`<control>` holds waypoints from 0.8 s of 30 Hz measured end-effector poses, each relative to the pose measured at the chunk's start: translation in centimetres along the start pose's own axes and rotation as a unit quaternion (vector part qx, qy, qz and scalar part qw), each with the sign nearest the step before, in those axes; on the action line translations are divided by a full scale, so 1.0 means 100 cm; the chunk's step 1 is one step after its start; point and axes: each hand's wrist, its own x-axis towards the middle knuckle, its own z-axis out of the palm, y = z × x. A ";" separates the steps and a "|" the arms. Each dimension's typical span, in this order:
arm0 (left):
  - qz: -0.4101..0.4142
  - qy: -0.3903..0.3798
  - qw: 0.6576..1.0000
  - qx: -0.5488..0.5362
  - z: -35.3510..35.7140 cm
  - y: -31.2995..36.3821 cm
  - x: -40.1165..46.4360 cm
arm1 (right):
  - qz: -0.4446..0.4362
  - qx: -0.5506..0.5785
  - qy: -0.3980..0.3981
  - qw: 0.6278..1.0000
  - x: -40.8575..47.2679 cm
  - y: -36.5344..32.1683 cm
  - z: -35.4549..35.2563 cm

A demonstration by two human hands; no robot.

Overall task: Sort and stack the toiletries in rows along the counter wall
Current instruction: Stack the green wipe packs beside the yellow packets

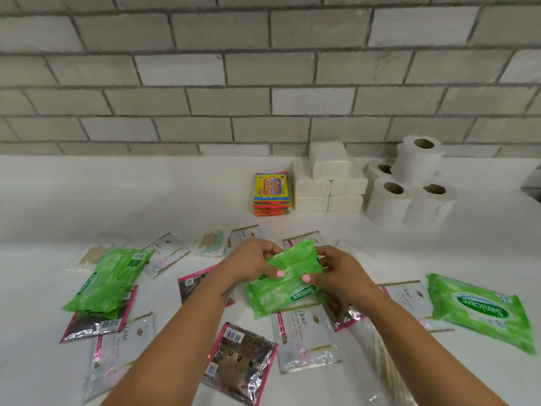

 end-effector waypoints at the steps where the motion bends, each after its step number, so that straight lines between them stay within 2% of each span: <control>1: 0.009 0.014 1.000 -0.003 -0.001 0.000 -0.003 | -0.014 0.013 -0.002 1.000 0.001 -0.002 0.002; 11: 0.068 0.125 0.990 0.023 -0.025 -0.016 -0.035 | -0.092 0.026 0.003 0.995 0.018 -0.041 0.036; 14: 0.074 0.185 0.979 0.053 -0.039 -0.021 -0.041 | -0.120 0.055 -0.010 0.991 0.022 -0.058 0.048; 17: 0.085 0.244 0.966 0.017 -0.052 -0.029 -0.046 | -0.141 0.056 -0.039 0.988 0.023 -0.072 0.059; 20: 0.151 0.299 0.942 -0.029 -0.064 -0.041 -0.047 | -0.123 0.106 -0.119 0.979 0.025 -0.078 0.062; 22: 0.202 0.332 0.920 -0.050 -0.071 -0.051 -0.045 | -0.100 0.143 -0.114 0.978 0.032 -0.077 0.068; 24: 0.221 0.365 0.904 -0.027 -0.077 -0.061 -0.041 | -0.023 0.201 -0.093 0.975 0.042 -0.078 0.079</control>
